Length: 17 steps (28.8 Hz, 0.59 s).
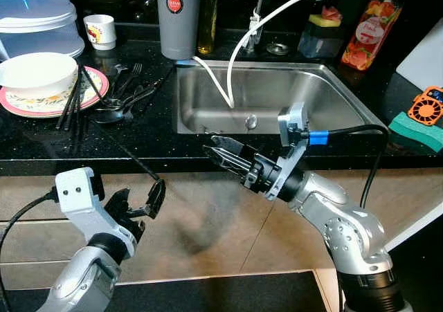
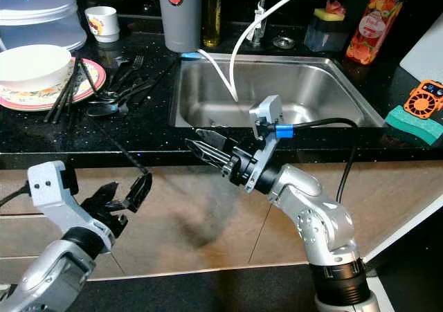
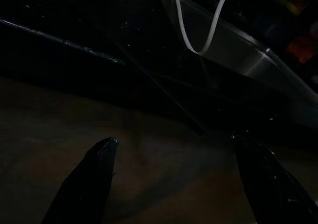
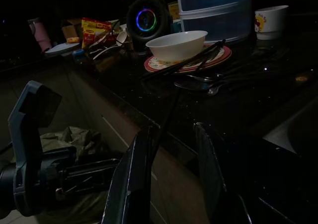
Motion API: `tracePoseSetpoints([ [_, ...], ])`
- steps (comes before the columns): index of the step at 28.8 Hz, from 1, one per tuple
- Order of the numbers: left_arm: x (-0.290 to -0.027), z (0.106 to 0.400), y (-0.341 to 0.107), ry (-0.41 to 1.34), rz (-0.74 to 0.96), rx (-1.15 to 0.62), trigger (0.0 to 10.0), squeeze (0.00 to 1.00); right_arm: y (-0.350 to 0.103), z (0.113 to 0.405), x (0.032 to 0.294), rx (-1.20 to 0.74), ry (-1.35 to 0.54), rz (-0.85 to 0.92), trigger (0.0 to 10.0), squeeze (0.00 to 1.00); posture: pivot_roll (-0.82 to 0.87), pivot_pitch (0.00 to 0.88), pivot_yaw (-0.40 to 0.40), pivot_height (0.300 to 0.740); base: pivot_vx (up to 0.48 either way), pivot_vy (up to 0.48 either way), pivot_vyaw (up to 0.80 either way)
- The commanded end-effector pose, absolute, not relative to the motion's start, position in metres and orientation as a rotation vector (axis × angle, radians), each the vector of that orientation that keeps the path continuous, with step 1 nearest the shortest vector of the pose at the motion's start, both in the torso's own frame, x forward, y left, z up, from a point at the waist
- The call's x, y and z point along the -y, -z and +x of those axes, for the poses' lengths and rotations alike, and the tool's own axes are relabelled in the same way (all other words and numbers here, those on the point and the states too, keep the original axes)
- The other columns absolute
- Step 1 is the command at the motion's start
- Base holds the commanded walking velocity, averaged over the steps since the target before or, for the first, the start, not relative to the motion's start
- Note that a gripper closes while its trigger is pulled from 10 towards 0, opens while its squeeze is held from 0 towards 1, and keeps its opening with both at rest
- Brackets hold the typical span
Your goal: Kitchen organization
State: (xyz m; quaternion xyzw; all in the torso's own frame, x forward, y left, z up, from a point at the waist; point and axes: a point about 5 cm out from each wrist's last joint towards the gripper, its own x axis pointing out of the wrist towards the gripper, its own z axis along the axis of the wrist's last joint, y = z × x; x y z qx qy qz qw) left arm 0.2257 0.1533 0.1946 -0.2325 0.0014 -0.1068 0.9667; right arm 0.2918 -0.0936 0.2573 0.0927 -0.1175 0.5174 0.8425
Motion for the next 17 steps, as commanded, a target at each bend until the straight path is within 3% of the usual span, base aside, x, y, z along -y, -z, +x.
tracePoseSetpoints([
  [1, -0.145, 0.228, -0.193, 0.225, -0.578, -0.009, 10.0, 0.00, -0.260, 0.289, 0.092, 0.263, -1.110, 0.181, 10.0, 0.00, -0.03, 0.137, -0.064, 0.740, 0.000, 0.000, 0.00],
  [17, -0.151, 0.242, -0.218, 0.294, -0.848, 0.094, 10.0, 0.00, -0.260, 0.289, 0.092, 0.262, -1.122, 0.164, 10.0, 0.00, -0.03, 0.128, -0.060, 0.740, 0.000, 0.000, 0.00],
])
